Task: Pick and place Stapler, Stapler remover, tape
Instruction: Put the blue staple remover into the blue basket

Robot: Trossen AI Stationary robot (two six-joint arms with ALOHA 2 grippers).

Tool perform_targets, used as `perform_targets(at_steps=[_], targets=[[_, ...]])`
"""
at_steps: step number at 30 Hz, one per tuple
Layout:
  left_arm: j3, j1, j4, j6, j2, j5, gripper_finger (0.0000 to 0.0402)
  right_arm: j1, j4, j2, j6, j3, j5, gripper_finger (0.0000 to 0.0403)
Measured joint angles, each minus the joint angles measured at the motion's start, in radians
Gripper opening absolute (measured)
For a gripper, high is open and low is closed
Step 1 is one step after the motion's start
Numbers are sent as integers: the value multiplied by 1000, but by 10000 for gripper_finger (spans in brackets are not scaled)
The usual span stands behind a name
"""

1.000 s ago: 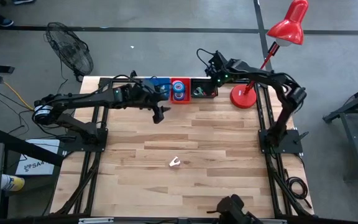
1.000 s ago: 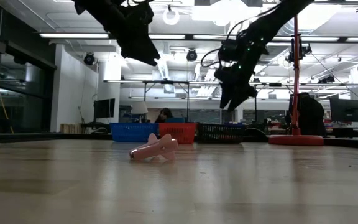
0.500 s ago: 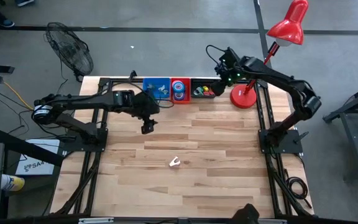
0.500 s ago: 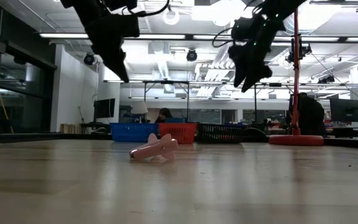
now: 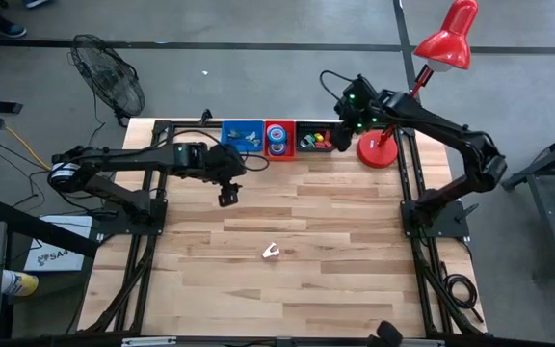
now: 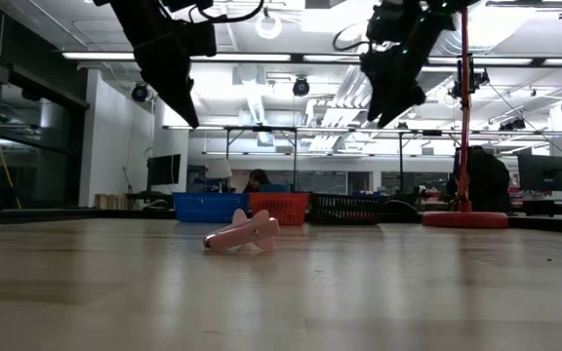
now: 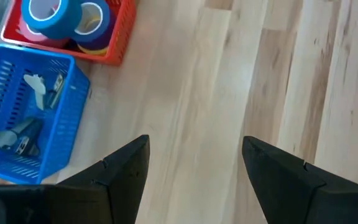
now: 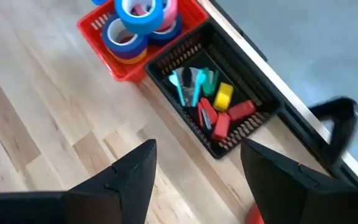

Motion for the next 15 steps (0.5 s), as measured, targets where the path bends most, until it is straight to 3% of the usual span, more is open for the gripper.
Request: perform_targets(at_steps=[7,15], targets=[[0,0,50,-39,0,-1,253,-19,188,141,67,0,-94,225],[0,0,64,-125,-5,-2,253,-16,345,305,89,0,-100,224]])
